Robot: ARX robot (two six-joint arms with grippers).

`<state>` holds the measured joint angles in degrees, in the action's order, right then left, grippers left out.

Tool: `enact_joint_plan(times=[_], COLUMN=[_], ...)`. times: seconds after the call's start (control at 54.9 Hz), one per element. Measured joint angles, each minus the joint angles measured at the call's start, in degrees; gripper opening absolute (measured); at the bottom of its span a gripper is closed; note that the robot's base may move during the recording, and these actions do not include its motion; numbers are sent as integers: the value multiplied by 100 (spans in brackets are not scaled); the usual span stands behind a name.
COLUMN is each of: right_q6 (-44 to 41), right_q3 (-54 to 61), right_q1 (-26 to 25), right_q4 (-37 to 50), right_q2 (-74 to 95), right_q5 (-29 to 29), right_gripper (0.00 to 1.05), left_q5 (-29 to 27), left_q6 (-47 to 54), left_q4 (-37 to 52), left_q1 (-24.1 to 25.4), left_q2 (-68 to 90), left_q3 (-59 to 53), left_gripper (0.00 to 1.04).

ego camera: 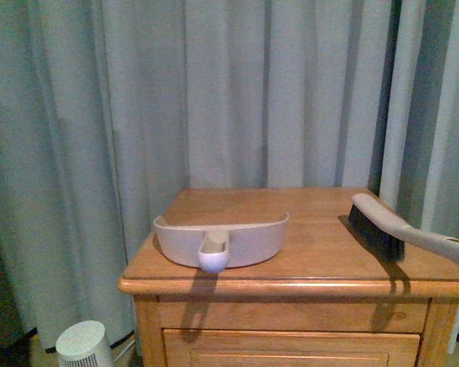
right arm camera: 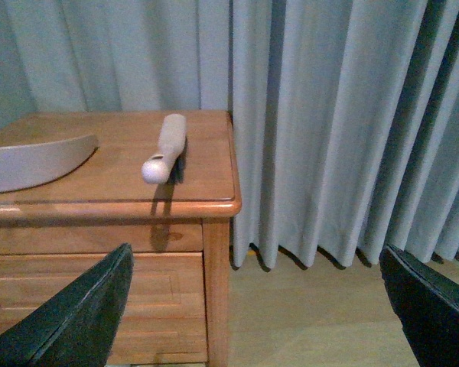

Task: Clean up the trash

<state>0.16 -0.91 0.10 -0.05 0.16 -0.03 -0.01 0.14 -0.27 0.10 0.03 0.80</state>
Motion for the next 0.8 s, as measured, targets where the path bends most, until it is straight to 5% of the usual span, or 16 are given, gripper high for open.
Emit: enact_joint_plan(times=[0.292, 0.364, 0.437, 0.601, 0.802], right_q6=[-2, -2, -2, -2, -2], right_q3=[0, 2, 0, 2, 2], right_q1=[-2, -2, 0, -2, -2], right_q4=[0, 0, 0, 0, 0], right_q2=[0, 0, 0, 0, 0], right_q5=[0, 0, -2, 0, 0], right_gripper=[97, 97, 97, 97, 97], left_q5=[4, 887, 1088, 984, 31], left_q6=[0, -372, -492, 114, 1222], left_q4=[0, -420, -105, 741, -297], left_q1=[0, 192, 203, -348, -1333], left_q2=[0, 511, 1373, 4000, 6736], left_q3=[0, 219, 481, 2155, 5005], left_gripper=[97, 97, 97, 97, 97])
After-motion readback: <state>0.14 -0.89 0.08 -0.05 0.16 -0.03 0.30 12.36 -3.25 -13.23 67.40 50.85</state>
